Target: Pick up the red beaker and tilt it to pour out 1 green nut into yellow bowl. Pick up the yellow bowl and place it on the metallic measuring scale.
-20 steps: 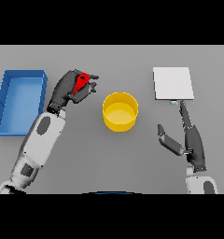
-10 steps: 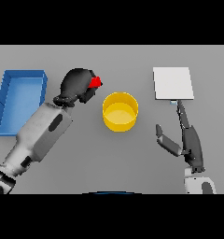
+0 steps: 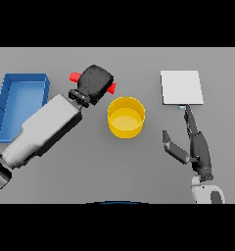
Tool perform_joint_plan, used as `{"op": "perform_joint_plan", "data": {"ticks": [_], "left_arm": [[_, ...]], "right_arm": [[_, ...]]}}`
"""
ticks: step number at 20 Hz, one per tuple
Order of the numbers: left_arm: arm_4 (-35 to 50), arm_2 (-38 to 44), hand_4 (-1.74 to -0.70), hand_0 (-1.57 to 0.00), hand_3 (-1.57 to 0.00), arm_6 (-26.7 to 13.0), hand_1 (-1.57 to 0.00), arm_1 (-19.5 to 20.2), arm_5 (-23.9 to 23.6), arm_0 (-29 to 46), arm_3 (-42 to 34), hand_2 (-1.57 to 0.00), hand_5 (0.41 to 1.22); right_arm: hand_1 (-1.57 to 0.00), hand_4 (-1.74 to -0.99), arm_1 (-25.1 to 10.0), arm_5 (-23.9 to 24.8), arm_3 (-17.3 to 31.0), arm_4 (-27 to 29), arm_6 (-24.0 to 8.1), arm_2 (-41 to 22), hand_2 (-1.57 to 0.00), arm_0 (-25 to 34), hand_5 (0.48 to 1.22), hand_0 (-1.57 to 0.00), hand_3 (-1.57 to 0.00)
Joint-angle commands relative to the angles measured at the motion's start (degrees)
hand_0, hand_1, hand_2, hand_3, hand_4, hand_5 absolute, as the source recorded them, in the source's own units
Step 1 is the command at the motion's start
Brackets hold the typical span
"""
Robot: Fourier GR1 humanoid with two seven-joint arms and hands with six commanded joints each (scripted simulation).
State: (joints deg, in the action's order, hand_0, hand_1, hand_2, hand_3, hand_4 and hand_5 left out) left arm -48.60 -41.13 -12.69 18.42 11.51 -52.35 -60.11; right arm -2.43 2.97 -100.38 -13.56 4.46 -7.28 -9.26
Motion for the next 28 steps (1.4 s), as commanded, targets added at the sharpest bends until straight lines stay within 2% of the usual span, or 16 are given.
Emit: {"op": "perform_joint_plan", "data": {"ticks": [1, 5, 9, 13, 16, 19, 21, 22, 24, 28], "left_arm": [[-1.2, -1.48, -1.7, -1.57, -1.28, 0.68, -1.57, -0.03, 0.69, -1.37, 0.41, -1.57, 1.215], [-4.89, -7.91, -1.72, -1.57, -1.45, 5.53, -1.57, -0.32, 3.89, -5.96, 3.49, -1.57, 1.218], [-9.0, -14.22, -1.73, -1.57, -1.52, 6.91, -1.57, -0.53, 5.61, -8.58, 6.49, -1.57, 1.22], [-12.06, -19.0, -1.74, -1.57, -1.55, 7.28, -1.57, -1.14, 7.14, -11.7, 7.21, -1.57, 1.221], [-13.34, -21.72, -1.74, -1.57, -1.56, 9.13, -1.57, -1.6, 6.92, -14.31, 9.11, -1.57, 1.221], [-14.44, -24.57, -1.74, -1.57, -1.57, 10.67, -1.57, -2.11, 8.94, -17.6, 11.15, -1.57, 1.221], [-15.44, -26.74, -1.73, -1.57, -1.57, 11.9, -1.57, -2.8, 8.97, -19.32, 12.76, -1.57, 1.221], [-15.95, -28.0, -1.74, -1.57, -1.57, 12.35, -1.57, -3.33, 9.21, -19.79, 13.28, -1.57, 1.221], [-17.04, -30.0, -1.73, -1.57, -1.57, 13.49, -1.57, -3.35, 8.49, -21.32, 13.88, -1.57, 1.221], [-18.03, -33.21, -1.73, -1.57, -1.57, 15.58, -1.57, -2.74, 8.38, -23.43, 12.9, -1.57, 1.221]], "right_arm": [[0.0, -1.292, 0.3, 0.45, 0.3, -0.02, 0.15, 0.19, 0.0, 0.08, 0.678, 0.0, 0.0], [0.0, -1.294, 1.3, 0.29, 0.12, 1.13, 1.29, 0.12, 0.0, -0.72, 0.653, 0.0, 0.0], [0.0, -1.291, 1.46, 0.62, 0.66, 0.96, 0.56, 0.28, 0.0, -0.42, 0.634, 0.0, 0.0], [0.0, -1.286, 0.96, 1.34, 0.66, 0.16, 1.11, 0.67, 0.0, -1.1, 0.618, 0.0, 0.0], [0.0, -1.276, 1.12, 1.85, 0.83, -0.52, 0.29, 0.54, 0.0, -0.49, 0.593, 0.0, 0.0], [0.0, -1.25, 1.12, 2.63, 1.6, -2.2, -0.76, 0.11, 0.0, 0.1, 0.583, 0.0, 0.0], [0.0, -1.225, 0.68, 2.47, 1.06, -1.9, -0.03, 0.41, 0.0, 0.06, 0.583, 0.0, 0.0], [0.0, -1.216, 0.49, 2.22, 1.64, -1.33, -0.65, 0.86, 0.0, 0.44, 0.585, 0.0, 0.0], [0.0, -1.204, 0.21, 2.01, 1.33, -1.55, 1.01, 0.59, 0.0, -0.2, 0.591, 0.0, 0.0], [0.0, -1.21, 0.86, 3.12, 2.27, -3.17, 1.02, -0.02, 0.0, 0.24, 0.594, 0.0, 0.0]]}}
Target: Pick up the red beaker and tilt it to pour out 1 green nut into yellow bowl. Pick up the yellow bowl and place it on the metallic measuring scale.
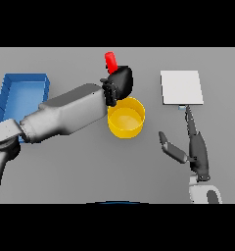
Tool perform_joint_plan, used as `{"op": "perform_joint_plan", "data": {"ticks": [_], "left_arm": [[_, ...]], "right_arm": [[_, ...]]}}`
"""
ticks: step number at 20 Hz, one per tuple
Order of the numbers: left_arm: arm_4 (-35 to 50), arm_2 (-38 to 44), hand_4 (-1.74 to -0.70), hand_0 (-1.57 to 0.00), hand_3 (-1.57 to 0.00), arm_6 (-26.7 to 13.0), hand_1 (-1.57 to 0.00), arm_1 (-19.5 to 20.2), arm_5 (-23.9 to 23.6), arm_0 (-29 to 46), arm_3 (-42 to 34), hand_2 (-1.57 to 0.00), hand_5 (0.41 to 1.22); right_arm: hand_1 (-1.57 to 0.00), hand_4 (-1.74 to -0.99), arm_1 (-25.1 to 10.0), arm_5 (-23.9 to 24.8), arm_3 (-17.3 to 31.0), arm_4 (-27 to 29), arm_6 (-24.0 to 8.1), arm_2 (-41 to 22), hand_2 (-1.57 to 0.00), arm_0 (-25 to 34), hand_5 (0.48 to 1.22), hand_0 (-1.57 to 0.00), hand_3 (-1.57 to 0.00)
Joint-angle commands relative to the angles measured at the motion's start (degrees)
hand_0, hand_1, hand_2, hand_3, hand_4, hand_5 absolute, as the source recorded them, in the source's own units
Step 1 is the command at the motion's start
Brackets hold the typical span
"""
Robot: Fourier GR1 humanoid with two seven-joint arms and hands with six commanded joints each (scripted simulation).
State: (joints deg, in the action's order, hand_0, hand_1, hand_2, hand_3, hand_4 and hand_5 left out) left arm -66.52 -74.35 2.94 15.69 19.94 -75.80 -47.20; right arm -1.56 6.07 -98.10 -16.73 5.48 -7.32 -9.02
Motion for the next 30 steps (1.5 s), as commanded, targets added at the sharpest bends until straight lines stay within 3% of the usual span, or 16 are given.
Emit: {"op": "perform_joint_plan", "data": {"ticks": [1, 4, 5, 6, 8, 11, 14, 17, 21, 23, 30], "left_arm": [[0.27, -0.07, -1.73, -1.57, -1.57, 1.0, -1.57, 0.16, 0.24, -1.09, 0.85, -1.57, 1.221], [2.09, 1.91, -1.73, -1.57, -1.57, 2.3, -1.57, 2.12, -0.35, -5.4, 1.23, -1.57, 1.221], [2.63, 2.97, -1.73, -1.57, -1.49, 2.0, -1.57, 2.75, -0.9, -7.35, 2.0, -1.57, 1.221], [3.24, 4.05, -1.68, -1.57, -1.51, 2.14, -1.57, 3.76, -1.98, -9.04, 3.44, -1.4, 1.221], [5.46, 6.75, -1.7, -1.57, -1.04, 1.87, -1.57, 5.24, -3.26, -11.7, 5.58, -1.46, 1.221], [9.4, 11.21, -1.71, -1.57, -1.3, 0.74, -1.57, 6.67, -4.52, -15.69, 11.22, -1.51, 1.221], [17.14, 19.0, -1.72, -1.57, -1.38, -3.23, -1.57, 8.7, -5.03, -16.61, 17.32, -1.54, 1.221], [27.7, 28.76, -1.73, -1.57, -1.36, -9.46, -1.57, 12.51, -8.04, -13.8, 21.76, -1.56, 1.221], [40.31, 37.49, -1.74, -1.57, -1.41, -10.92, -1.57, 18.64, -13.7, -6.81, 20.55, -1.56, 1.221], [46.46, 41.02, -1.74, -1.57, -1.43, -12.54, -1.57, 21.61, -16.33, -1.68, 17.31, -1.57, 1.221], [61.43, 47.26, -1.74, -1.57, -1.46, -28.08, -1.57, 29.45, -32.49, 21.03, -2.56, -1.57, 1.221]], "right_arm": [[0.0, -1.207, 0.21, 0.21, 0.01, -0.24, 0.14, -0.16, 0.0, -0.11, 0.594, 0.0, 0.0], [0.0, -1.209, 0.25, 0.31, -0.69, -0.43, -0.06, -0.31, 0.0, 0.41, 0.592, 0.0, 0.0], [0.0, -1.203, 0.2, 0.48, -0.86, -0.58, -0.3, -0.25, 0.0, 0.67, 0.592, 0.0, 0.0], [0.0, -1.201, 0.29, 0.49, -0.79, -0.56, 0.02, -0.33, 0.0, -0.08, 0.592, 0.0, 0.0], [0.0, -1.186, 0.17, -0.14, -0.55, 0.41, 1.09, -0.14, 0.0, -0.28, 0.596, 0.0, 0.0], [0.0, -1.182, 0.35, -1.22, -0.64, 2.57, 0.67, 0.4, 0.0, 0.48, 0.593, 0.0, 0.0], [0.0, -1.2, 0.56, -1.44, 0.17, 3.12, 0.25, 0.54, 0.0, 1.4, 0.596, 0.0, 0.0], [0.0, -1.222, 0.25, -1.93, 0.53, 3.89, 0.42, 0.88, 0.0, 2.06, 0.592, 0.0, 0.0], [0.0, -1.22, -0.05, -2.38, 1.8, 3.9, 2.34, 0.77, 0.0, 1.7, 0.587, 0.0, 0.0], [0.0, -1.226, -0.73, -2.74, 1.79, 3.81, 3.38, 0.78, 0.0, 1.52, 0.587, 0.0, 0.0], [0.0, -1.21, -2.8, -3.58, 1.22, 2.85, 2.81, 0.64, 0.0, 1.56, 0.631, 0.0, 0.0]]}}
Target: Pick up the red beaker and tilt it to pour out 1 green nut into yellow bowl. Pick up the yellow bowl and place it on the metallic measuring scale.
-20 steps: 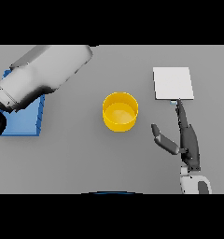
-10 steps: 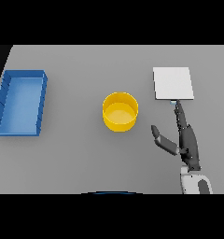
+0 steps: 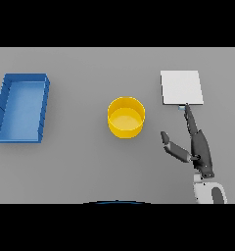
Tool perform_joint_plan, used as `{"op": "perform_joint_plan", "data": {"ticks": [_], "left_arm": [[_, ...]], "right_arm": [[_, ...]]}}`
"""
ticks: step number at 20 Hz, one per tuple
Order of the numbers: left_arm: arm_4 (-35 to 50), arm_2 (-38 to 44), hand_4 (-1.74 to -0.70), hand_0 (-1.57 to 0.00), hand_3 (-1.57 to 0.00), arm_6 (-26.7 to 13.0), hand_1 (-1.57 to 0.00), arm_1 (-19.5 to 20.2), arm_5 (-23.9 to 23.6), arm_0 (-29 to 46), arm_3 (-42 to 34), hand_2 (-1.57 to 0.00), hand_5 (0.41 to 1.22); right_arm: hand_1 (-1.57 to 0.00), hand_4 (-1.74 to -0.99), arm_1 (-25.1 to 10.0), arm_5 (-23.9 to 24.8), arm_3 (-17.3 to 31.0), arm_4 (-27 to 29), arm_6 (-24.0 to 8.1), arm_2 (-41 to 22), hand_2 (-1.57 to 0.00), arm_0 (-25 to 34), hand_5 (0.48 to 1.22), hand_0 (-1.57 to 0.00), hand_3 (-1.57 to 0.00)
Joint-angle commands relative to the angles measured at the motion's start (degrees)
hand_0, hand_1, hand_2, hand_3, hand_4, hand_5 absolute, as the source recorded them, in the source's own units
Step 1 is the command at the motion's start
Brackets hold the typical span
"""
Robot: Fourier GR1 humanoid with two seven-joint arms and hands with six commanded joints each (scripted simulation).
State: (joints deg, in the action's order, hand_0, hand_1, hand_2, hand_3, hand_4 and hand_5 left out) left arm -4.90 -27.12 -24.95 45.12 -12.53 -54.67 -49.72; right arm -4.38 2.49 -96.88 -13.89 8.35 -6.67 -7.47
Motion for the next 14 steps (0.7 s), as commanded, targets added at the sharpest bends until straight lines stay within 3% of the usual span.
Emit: {"op": "perform_joint_plan", "data": {"ticks": [1, 3, 7, 11, 14], "left_arm": [[0.99, 0.02, -1.74, -1.57, -1.46, -2.33, -1.57, 0.94, -2.16, 3.13, -3.46, -1.57, 1.221], [2.86, -0.55, -1.74, -1.57, -1.45, -5.89, -1.57, 1.72, -6.34, 8.88, -8.98, -1.57, 1.221], [5.81, -1.69, -1.74, -1.57, -1.45, -8.18, -1.57, 3.22, -12.43, 17.89, -16.09, -1.57, 1.221], [7.98, -2.56, -1.74, -1.57, -1.51, -8.66, -1.57, 3.36, -15.87, 21.93, -17.44, -1.57, 1.221], [8.82, -4.5, -1.74, -1.57, -1.54, -9.81, -1.57, 2.59, -17.58, 22.88, -17.9, -1.57, 1.117]], "right_arm": [[0.0, -1.212, 0.08, -0.01, -0.43, -0.34, 0.33, -0.39, 0.0, -0.3, 0.641, 0.0, 0.0], [0.0, -1.206, 0.35, -0.01, -0.12, -0.73, -1.0, -0.72, 0.0, -0.06, 0.653, 0.0, 0.0], [0.0, -1.217, 0.75, 0.27, 0.05, -1.43, -1.31, -1.28, 0.0, 0.48, 0.664, 0.0, 0.0], [0.0, -1.217, 0.45, 0.17, 0.54, -0.95, -0.4, -0.85, 0.0, 0.61, 0.666, 0.0, 0.0], [0.0, -1.207, 0.02, 0.18, 0.07, -0.85, -0.86, -0.49, 0.0, 0.7, 0.665, 0.0, 0.0]]}}
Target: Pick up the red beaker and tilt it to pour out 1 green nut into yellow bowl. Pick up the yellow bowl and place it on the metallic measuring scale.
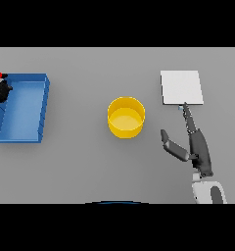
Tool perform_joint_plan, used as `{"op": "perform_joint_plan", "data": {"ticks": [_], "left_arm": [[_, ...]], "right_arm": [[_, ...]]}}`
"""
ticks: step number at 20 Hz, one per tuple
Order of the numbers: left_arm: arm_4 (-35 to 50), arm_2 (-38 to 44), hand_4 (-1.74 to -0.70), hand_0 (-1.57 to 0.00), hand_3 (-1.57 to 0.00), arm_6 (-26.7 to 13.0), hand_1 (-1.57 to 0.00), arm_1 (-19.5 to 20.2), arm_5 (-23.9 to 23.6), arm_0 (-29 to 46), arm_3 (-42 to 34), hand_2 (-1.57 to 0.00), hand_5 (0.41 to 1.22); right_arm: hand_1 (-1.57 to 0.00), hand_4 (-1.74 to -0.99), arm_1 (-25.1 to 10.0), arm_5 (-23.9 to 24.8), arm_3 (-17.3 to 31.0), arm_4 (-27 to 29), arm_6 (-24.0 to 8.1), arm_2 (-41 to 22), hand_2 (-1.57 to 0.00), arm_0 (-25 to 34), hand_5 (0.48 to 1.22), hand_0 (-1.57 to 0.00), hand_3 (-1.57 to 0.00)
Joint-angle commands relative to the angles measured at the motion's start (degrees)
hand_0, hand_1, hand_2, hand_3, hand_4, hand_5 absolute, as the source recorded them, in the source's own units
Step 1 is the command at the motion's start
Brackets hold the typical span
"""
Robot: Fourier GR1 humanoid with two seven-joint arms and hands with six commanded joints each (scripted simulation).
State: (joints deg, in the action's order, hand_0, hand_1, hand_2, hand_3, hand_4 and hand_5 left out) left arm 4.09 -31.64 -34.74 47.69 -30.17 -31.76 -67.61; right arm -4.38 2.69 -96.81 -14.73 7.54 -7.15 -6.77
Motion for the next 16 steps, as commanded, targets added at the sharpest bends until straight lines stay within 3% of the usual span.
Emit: {"op": "perform_joint_plan", "data": {"ticks": [1, 2, 3, 4, 5, 6, 7, 9, 12, 13, 16], "left_arm": [[0.21, -0.58, -1.74, -1.57, -1.55, -0.16, -1.57, 0.23, -0.37, 0.09, 0.25, -1.57, 1.039], [0.03, -1.83, -1.74, -1.57, -1.55, -0.18, -1.57, 0.5, -0.18, -0.78, 1.81, -1.57, 0.967], [0.27, -2.77, -1.67, -1.57, -1.55, 0.18, -1.57, 1.38, 0.26, -0.11, 0.51, -1.57, 0.908], [0.5, -3.33, -1.53, -1.57, -1.5, -0.26, -1.57, 2.12, 1.17, 0.25, -0.1, -1.57, 0.865], [0.6, -3.4, -1.37, -1.56, -1.36, -0.13, -1.45, 2.23, 1.98, 0.31, -0.32, -1.43, 0.83], [2.74, -3.69, -1.23, -1.46, -1.13, 0.43, -1.18, 2.88, 5.7, 1.02, -2.67, -1.19, 0.803], [4.72, -3.67, -1.12, -1.17, -0.9, -0.02, -0.94, 3.7, 9.0, 1.58, -3.71, -0.96, 0.778], [6.97, -3.61, -0.97, -0.75, -0.58, 0.07, -0.6, 5.71, 13.53, 2.01, -4.86, -0.61, 0.74], [8.43, -3.48, -0.85, -0.38, -0.3, 0.69, -0.31, 6.22, 16.23, 1.75, -5.44, -0.31, 0.698], [9.03, -3.24, -0.83, -0.3, -0.24, 0.57, -0.25, 6.49, 16.54, 1.95, -5.99, -0.25, 0.688], [8.84, -3.04, -0.8, -0.16, -0.12, 1.16, -0.13, 6.1, 15.86, 1.7, -5.73, -0.13, 0.678]], "right_arm": [[0.0, -1.203, 0.23, 0.01, -0.12, -0.34, 0.74, -0.45, 0.0, -1.01, 0.663, 0.0, 0.0], [0.0, -1.205, 0.12, -0.04, -0.17, -0.08, 0.94, -0.22, 0.0, -1.03, 0.664, 0.0, 0.0], [0.0, -1.202, 0.08, 0.08, -0.29, -0.4, 2.1, -0.43, 0.0, -1.54, 0.667, 0.0, 0.0], [0.0, -1.197, 0.32, 0.27, -0.34, -0.67, 1.7, -0.62, 0.0, -1.47, 0.664, 0.0, 0.0], [0.0, -1.192, 0.33, 0.19, -0.35, -0.52, 1.55, -0.56, 0.0, -1.45, 0.663, 0.0, 0.0], [0.0, -1.188, 0.21, 0.1, 0.04, 0.12, 0.84, -0.02, 0.0, -0.9, 0.663, 0.0, 0.0], [0.0, -1.187, -0.03, -0.09, -0.37, 0.15, 1.85, -0.12, 0.0, -1.6, 0.664, 0.0, 0.0], [0.0, -1.181, 0.61, 0.26, -1.26, -0.9, 1.77, -1.17, 0.0, -2.41, 0.665, 0.0, 0.0], [0.0, -1.187, 0.46, 0.08, -0.5, -0.48, 0.45, -0.7, 0.0, -1.95, 0.667, 0.0, 0.0], [0.0, -1.189, 0.64, 0.13, -1.13, -0.8, 1.04, -1.17, 0.0, -2.41, 0.666, 0.0, 0.0], [0.0, -1.187, 0.74, 0.28, -1.7, -1.09, -1.27, -1.24, 0.0, -1.63, 0.663, 0.0, 0.0]]}}
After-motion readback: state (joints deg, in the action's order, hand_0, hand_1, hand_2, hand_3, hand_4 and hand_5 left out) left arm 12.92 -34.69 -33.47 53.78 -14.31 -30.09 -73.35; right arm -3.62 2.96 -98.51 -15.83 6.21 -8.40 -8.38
